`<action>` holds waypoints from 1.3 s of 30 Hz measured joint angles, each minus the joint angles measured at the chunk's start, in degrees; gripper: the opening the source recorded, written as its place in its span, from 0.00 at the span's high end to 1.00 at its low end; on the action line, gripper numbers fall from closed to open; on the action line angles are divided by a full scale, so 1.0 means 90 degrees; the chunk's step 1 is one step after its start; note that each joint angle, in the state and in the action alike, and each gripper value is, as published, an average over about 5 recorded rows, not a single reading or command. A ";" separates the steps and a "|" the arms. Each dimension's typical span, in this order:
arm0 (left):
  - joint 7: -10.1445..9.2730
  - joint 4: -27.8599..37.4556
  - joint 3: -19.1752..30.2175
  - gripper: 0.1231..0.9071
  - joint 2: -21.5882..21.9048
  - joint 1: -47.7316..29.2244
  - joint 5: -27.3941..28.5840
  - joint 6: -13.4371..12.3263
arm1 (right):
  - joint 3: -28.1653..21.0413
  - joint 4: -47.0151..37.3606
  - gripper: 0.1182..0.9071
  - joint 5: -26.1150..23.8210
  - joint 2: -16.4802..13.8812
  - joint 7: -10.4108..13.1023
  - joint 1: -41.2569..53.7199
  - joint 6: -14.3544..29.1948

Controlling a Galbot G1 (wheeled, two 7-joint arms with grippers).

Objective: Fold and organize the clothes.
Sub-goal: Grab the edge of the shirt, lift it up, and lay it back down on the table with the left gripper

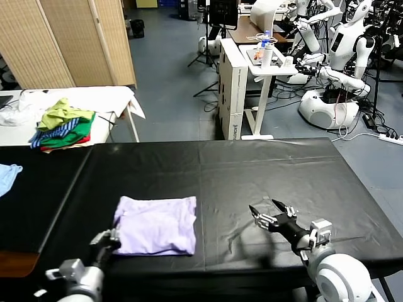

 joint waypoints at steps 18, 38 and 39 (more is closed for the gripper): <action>-0.0634 -0.0949 -0.2103 0.94 0.1940 0.0954 -0.0077 0.0136 | -0.0362 -0.0174 0.00 -0.0169 0.0243 -0.0006 0.0101 0.0044; -0.1111 -0.1206 0.1932 0.94 -0.0243 -0.0137 -0.0060 0.0622 | -0.0197 0.0066 0.00 -0.0325 0.0233 0.0024 -0.0236 0.0004; -0.1079 -0.1115 0.2055 0.94 -0.0355 -0.0181 0.0029 0.0596 | -0.0217 0.0067 0.00 -0.0329 0.0234 0.0025 -0.0220 0.0001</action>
